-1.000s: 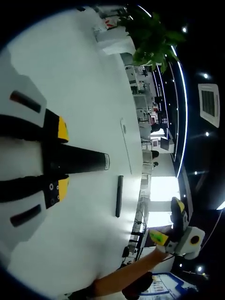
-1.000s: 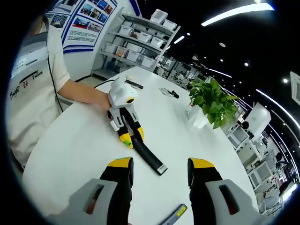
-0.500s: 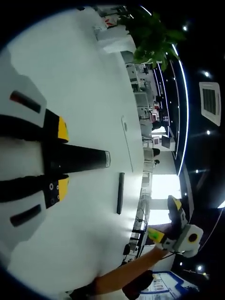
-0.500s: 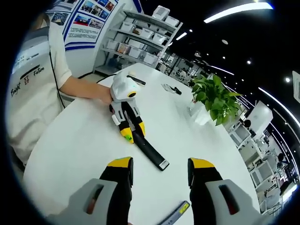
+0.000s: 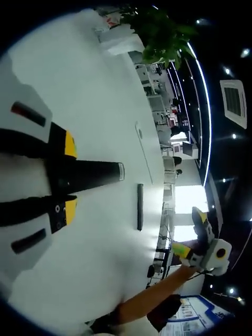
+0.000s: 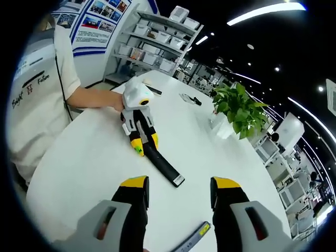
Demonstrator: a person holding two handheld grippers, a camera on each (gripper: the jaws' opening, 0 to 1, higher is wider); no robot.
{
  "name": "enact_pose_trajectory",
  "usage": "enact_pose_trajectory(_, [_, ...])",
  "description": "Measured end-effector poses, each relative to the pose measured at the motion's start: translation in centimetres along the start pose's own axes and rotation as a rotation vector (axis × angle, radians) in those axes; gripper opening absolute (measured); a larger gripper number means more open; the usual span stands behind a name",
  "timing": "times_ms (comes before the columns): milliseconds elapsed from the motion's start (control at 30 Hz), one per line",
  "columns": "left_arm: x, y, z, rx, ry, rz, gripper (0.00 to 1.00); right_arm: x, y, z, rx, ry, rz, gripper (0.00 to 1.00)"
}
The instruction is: Pflip the remote and laser pointer to the front side, press the buttons, and align them neatly on the table
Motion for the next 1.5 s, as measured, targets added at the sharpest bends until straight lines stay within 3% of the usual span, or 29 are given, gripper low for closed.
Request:
enact_pose_trajectory(133, [-0.4,-0.2,-0.2,0.003,0.007,-0.040,0.28,0.5,0.1,0.0,-0.004,0.008,0.004,0.50])
enact_pose_trajectory(333, [-0.4,-0.4,-0.2,0.002,0.010,-0.042,0.28,1.9,0.3,-1.2,-0.004,0.065,0.061,0.50])
enact_pose_trajectory(400, [-0.4,-0.4,-0.2,0.005,0.011,-0.046,0.29,2.0,0.3,-1.2,0.002,0.057,0.077,0.51])
enact_pose_trajectory(800, [-0.4,-0.9,-0.2,-0.052,0.023,-0.058,0.29,3.4,0.1,-1.1,0.000,0.092,0.077,0.52])
enact_pose_trajectory(933, [-0.4,-1.1,-0.1,-0.044,0.039,-0.046,0.28,4.2,0.5,-1.0,0.002,0.092,0.093,0.51])
enact_pose_trajectory(1000, [-0.4,-1.2,-0.1,-0.046,0.043,-0.040,0.28,4.8,0.5,-1.4,-0.014,0.149,0.086,0.51])
enact_pose_trajectory(1133, [-0.4,-0.8,-0.6,-0.032,-0.002,-0.051,0.29,5.1,0.8,-1.4,-0.012,0.180,0.087,0.52])
enact_pose_trajectory(1267, [-0.3,-0.5,-0.3,-0.025,0.000,-0.004,0.29,5.0,1.0,-1.3,-0.013,0.185,0.088,0.51])
enact_pose_trajectory(1500, [0.0,-0.7,-0.2,-0.032,-0.009,-0.001,0.29,6.5,1.3,-1.4,0.014,0.165,0.118,0.49])
Point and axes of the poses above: the point that each gripper's makers call its tool centre point, and the gripper's own axes: x roughly forward along the fingers, y roughly to its left, z roughly out of its top, the point moved 8 cm from there along -x, roughly backward along the fingers, and after that the axes turned 12 degrees about y, right-handed, at the moved point
